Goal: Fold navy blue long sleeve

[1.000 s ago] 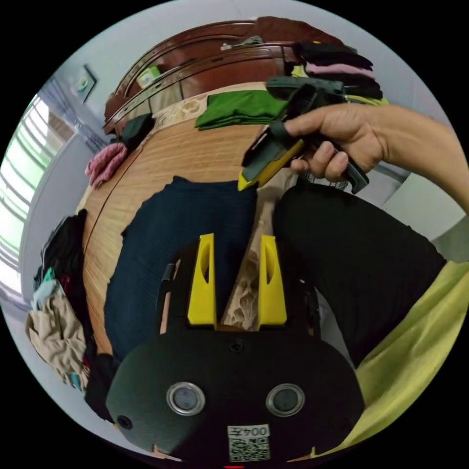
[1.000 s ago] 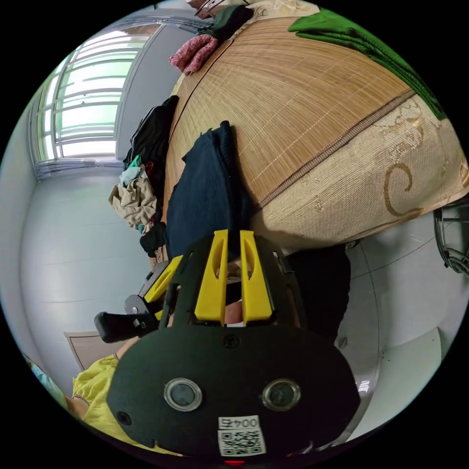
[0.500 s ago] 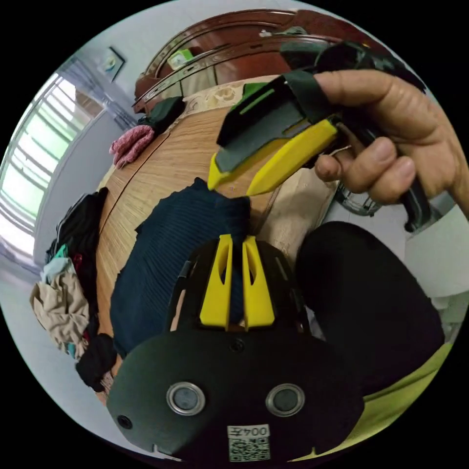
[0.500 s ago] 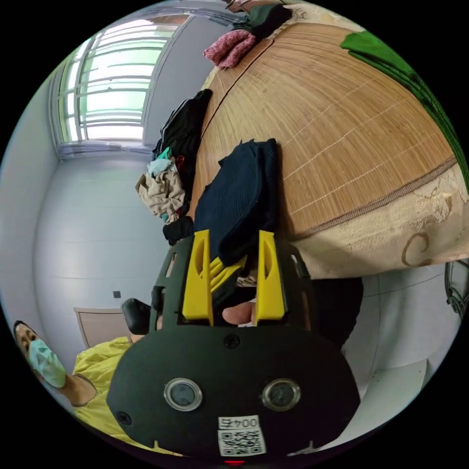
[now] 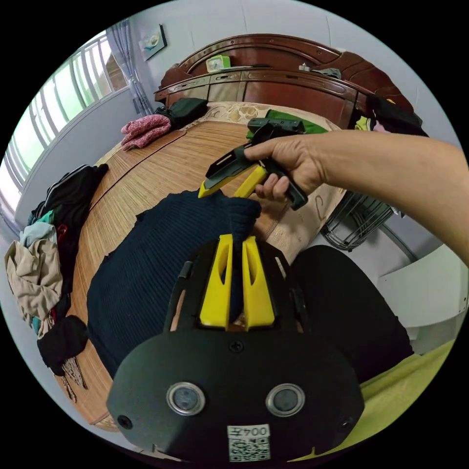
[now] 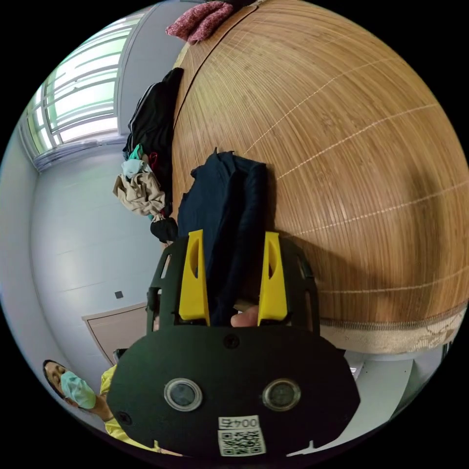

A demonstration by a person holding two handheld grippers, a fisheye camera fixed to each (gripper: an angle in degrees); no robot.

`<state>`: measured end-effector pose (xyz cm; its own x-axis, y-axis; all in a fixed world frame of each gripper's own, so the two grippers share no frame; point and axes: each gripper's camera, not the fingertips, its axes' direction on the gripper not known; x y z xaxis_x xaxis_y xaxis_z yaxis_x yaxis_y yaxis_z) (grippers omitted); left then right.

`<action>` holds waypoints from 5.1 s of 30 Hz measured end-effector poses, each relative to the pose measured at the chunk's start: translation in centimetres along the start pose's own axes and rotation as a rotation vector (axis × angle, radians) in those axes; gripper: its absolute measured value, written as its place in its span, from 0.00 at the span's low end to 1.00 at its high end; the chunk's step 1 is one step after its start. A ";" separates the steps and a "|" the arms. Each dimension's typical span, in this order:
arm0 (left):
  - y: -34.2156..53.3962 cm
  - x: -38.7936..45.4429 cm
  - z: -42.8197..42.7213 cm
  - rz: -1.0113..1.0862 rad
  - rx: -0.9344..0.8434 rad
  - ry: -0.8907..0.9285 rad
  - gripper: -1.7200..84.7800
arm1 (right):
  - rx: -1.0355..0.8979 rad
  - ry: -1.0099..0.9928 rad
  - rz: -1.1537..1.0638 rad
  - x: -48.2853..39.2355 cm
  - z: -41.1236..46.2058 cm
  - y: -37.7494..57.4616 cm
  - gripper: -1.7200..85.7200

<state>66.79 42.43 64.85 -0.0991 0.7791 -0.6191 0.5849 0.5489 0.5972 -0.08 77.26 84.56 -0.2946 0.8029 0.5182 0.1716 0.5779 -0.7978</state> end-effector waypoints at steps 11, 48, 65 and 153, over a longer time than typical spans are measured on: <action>11.1 -6.9 0.9 -0.225 0.096 0.091 0.05 | 0.047 0.002 -0.063 -10.7 7.8 -0.8 0.08; 73.0 -35.5 19.8 -1.192 0.392 0.552 0.06 | -0.036 0.689 -0.464 -46.5 66.8 15.7 0.09; 81.4 -40.2 24.4 -1.260 0.436 0.606 0.10 | 0.208 0.488 -0.793 -42.0 59.6 33.9 0.16; 69.9 -35.3 21.4 -1.109 0.260 0.243 0.09 | 0.157 0.022 -0.519 -33.2 65.3 32.1 0.14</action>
<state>128.39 46.82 117.48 -0.7954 -0.0365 -0.6049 0.2251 0.9090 -0.3508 -46.23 59.62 21.67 -0.2830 0.4216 0.8615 -0.1342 0.8720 -0.4708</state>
